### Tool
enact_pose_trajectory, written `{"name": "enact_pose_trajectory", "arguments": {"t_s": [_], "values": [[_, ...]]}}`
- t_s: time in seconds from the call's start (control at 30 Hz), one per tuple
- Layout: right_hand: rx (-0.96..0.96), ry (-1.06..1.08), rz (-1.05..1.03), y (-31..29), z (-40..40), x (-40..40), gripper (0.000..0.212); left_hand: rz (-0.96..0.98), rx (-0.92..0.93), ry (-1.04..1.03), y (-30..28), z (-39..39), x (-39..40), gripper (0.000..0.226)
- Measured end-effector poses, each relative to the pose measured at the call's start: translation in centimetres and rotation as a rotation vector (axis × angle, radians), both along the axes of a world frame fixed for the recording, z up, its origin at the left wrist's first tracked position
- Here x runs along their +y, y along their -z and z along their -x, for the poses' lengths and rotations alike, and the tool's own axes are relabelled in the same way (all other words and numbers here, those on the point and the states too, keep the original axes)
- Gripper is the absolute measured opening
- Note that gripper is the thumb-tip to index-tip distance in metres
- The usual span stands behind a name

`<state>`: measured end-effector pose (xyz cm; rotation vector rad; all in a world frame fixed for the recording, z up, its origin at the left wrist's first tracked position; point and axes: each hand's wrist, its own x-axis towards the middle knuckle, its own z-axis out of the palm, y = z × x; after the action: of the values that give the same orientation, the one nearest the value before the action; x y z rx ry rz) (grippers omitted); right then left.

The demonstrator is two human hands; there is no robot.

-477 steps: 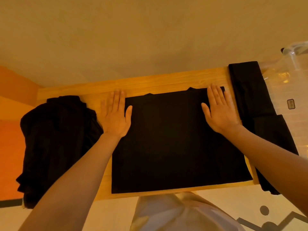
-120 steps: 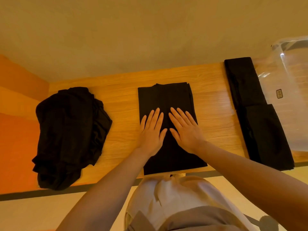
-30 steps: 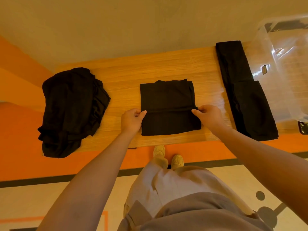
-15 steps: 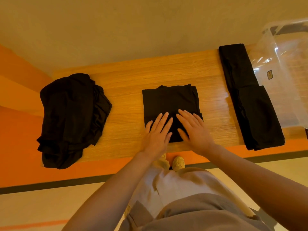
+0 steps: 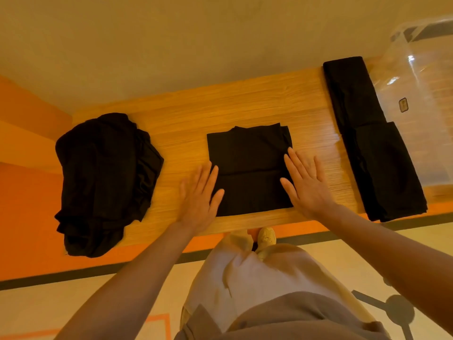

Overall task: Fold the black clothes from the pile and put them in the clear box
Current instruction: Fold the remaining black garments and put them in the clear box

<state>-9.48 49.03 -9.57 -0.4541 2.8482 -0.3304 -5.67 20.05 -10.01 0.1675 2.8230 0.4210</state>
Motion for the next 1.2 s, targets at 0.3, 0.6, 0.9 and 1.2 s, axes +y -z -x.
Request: {"name": "enact_pose_trajectory", "arguments": {"t_s": [0.3, 0.6, 0.9, 1.2], "values": [[0.003, -0.022, 0.025, -1.5, 9.2, -3.2, 0.054, 0.073, 0.076, -0.090, -1.8, 10.2, 0.0, 0.055], [-0.142, 0.109, -0.003, -2.6, 12.4, -4.7, 0.033, -0.017, 0.031, -0.160, -2.5, 13.2, 1.1, 0.037], [-0.359, 0.201, 0.419, -4.1, 13.8, -2.7, 0.020, -0.298, -0.040, -0.295, -4.2, 13.7, 0.9, 0.024], [-0.496, 0.156, 0.672, -7.8, 8.7, 0.8, 0.031, -0.523, 0.058, -0.172, -8.0, 6.7, 0.0, 0.026]]}}
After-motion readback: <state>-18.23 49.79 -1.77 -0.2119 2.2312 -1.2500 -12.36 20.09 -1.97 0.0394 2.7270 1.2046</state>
